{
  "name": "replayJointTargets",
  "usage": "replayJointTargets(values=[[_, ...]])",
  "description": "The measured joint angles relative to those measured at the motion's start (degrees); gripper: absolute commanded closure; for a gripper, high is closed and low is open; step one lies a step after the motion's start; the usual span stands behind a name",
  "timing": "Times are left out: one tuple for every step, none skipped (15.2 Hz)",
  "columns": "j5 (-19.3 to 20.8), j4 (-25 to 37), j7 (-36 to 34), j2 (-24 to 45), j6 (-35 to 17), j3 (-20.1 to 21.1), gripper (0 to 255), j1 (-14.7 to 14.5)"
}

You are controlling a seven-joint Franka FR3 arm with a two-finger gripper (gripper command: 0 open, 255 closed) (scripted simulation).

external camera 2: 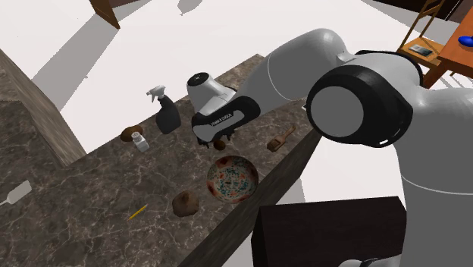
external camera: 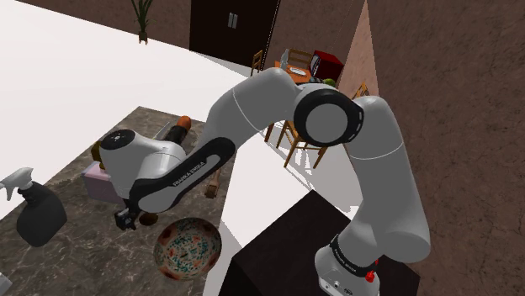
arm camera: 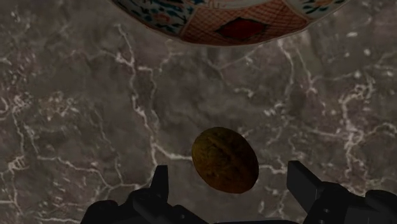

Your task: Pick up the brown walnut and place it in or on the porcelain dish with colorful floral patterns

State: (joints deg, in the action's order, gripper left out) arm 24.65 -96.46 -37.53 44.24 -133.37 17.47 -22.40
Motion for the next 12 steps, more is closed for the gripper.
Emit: replayJointTargets(values=[[0.0, 0.0, 0.0, 0.1, -0.1, 0.0, 0, 0.0], [0.1, 0.0, 0.0, 0.1, -0.1, 0.0, 0, 0.0], [0.1, 0.0, 0.0, 0.2, -0.2, -0.1, 0, 0.0], [0.1, 0.0, 0.0, 0.2, -0.2, -0.1, 0, 0.0], [0.1, 0.0, 0.0, 0.2, -0.2, -0.1, 0, 0.0], [0.1, 0.0, 0.0, 0.2, -0.2, -0.1, 255, 0.0], [0.1, 0.0, 0.0, 0.2, -0.2, -0.1, 255, 0.0], [0.1, 0.0, 0.0, 0.2, -0.2, -0.1, 255, 0.0], [0.1, 0.0, 0.0, 0.2, -0.2, -0.1, 255, 0.0], [0.1, 0.0, 0.0, 0.2, -0.2, -0.1, 255, 0.0], [0.1, 0.0, 0.0, 0.2, -0.2, -0.1, 255, 0.0], [0.1, 0.0, 0.0, 0.2, -0.2, -0.1, 255, 0.0]])
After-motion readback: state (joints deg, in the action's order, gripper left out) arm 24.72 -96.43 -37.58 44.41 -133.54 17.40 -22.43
